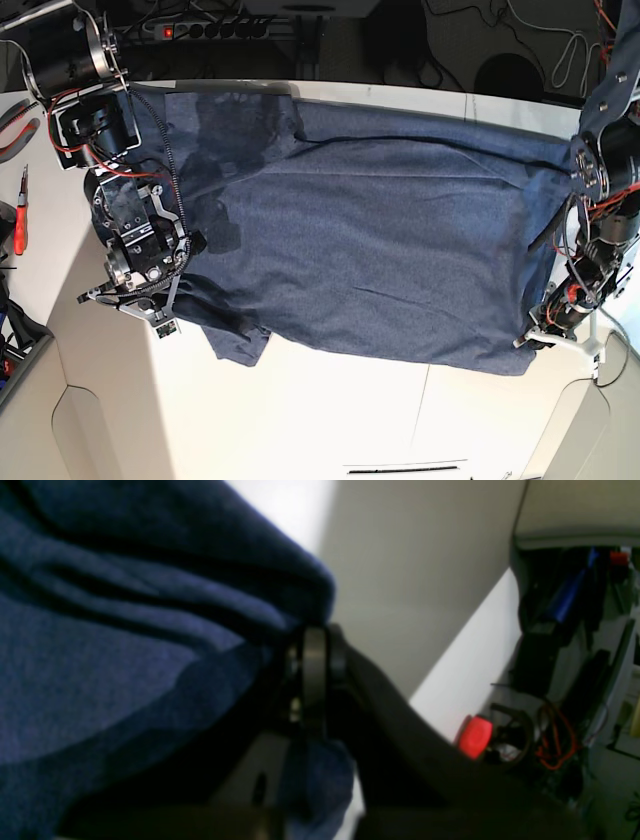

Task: Layout the t-shirt on the table in an organized manner, then fold the t-shirt properly
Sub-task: 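Lift the shirt hem with the left gripper and fold it toward the shoulders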

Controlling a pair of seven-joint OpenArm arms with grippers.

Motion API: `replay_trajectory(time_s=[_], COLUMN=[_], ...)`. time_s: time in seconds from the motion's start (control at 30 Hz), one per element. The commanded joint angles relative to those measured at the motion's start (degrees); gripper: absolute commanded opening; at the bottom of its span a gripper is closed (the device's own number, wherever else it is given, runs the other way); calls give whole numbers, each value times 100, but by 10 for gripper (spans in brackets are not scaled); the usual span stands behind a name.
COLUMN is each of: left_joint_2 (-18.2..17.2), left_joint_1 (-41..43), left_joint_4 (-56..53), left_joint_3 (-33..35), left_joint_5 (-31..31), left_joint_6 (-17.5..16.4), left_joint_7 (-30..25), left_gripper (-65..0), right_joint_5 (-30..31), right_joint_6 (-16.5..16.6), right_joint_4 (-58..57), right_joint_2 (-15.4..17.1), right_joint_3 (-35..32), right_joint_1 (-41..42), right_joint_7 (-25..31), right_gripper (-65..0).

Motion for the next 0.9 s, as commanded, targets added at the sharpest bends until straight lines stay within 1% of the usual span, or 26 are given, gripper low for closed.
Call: replay_trajectory(time_s=[0.0,0.07,0.17,0.27,0.4,0.47,0.57,0.67,0.87], left_joint_2=[-116,-151,-190,-192,-205,-229,-289,-367,-560], left_joint_1=[-44,199,553,852,1134,1246,1386,1504,1528], left_joint_4=[273,654,1113,1419,1696,1849,2076,2304,2424], left_joint_3=[-7,-7,-7,-9,-9,-9,-9,-9,-9], left_joint_5=[-76,-81,-136,-365,-470,-516,-555,-553,-570], left_joint_6=[-142,-251,-393,-509,-844,-968,-1008,-1005,-1008], left_joint_7=[-144,-136,-92,-50,-28,-28,22,79,195], left_gripper=[-650,-650,-650,-650,-650,-650,-650,-650,-650], right_joint_5=[-59,-13,142,240,238,229,219,197,240], right_joint_6=[-39,0,162,361,501,501,514,601,625], right_joint_4=[157,293,697,1257,2033,2374,2758,3045,3368], right_joint_2=[31,28,31,39,131,199,291,358,581], right_joint_3=[22,22,24,28,28,42,131,326,719], right_joint_1=[114,79,-42,-236,-599,-791,-1093,-1381,-1727], right_joint_7=[33,-7,-81,-243,-393,-463,-501,-505,-501], right_gripper=[-650,-650,-650,-650,-650,-650,-650,-650,-650])
